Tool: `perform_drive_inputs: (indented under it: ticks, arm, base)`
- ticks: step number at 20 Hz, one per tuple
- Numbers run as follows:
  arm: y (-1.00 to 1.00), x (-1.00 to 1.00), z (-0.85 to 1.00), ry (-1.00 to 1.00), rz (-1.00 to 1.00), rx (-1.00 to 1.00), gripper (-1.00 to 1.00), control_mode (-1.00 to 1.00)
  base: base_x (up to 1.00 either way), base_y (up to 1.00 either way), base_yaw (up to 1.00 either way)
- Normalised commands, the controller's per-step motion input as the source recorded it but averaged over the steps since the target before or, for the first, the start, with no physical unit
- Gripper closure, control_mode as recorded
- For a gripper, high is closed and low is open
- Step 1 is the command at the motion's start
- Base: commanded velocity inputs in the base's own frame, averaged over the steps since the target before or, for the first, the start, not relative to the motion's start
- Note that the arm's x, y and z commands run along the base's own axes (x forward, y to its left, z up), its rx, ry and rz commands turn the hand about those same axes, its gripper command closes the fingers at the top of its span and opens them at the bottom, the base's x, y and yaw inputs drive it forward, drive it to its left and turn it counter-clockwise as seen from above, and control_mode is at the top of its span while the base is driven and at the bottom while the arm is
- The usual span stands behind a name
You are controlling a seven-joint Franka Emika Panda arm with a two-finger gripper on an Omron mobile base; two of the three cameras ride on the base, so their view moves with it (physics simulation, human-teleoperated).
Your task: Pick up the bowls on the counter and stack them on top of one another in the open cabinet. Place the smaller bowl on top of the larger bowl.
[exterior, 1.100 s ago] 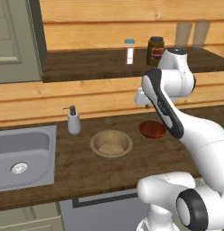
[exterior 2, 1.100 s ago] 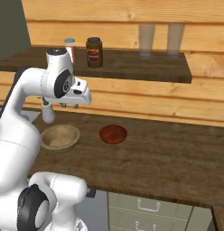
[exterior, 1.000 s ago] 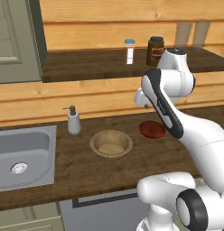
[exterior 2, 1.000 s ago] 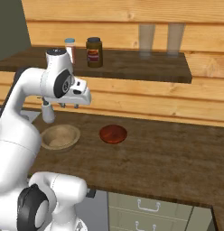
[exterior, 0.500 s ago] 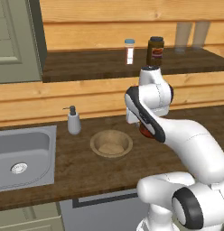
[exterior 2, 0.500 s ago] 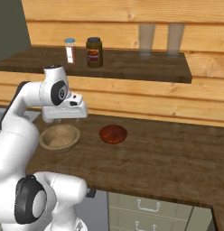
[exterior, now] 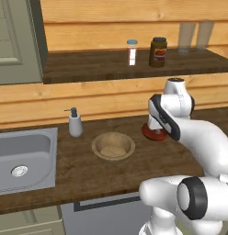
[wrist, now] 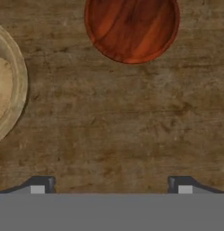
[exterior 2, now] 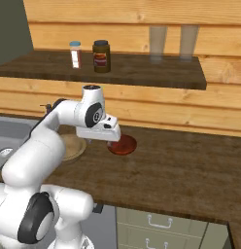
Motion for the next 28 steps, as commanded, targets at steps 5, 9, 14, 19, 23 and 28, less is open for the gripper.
perform_drive_inputs:
  ticks: [5, 9, 14, 19, 23, 28]
  arm:
    - [-0.89, 0.36, -0.34, 0.0, -0.09, 0.13, -1.0, -1.0]
    - [-0.51, 0.47, -0.33, 0.04, -0.07, 0.02, -1.0, -1.0]
    - [-0.11, 0.5, -0.25, 0.0, -0.02, 0.0, -1.0, -1.0]
    - [0.0, 0.43, -0.34, 0.0, 0.0, 0.0, -1.0, -1.0]
    - [0.0, 0.31, -0.36, 0.0, 0.0, 0.0, -1.0, -1.0]
    - [0.0, 0.21, -0.32, -0.02, 0.0, 0.0, -1.0, -1.0]
  base:
    - [0.0, 0.0, 0.0]
    - [0.0, 0.0, 0.0]
    - [0.0, 0.0, 0.0]
    - [0.0, 0.0, 0.0]
    - [0.0, 0.0, 0.0]
    - [0.0, 0.0, 0.0]
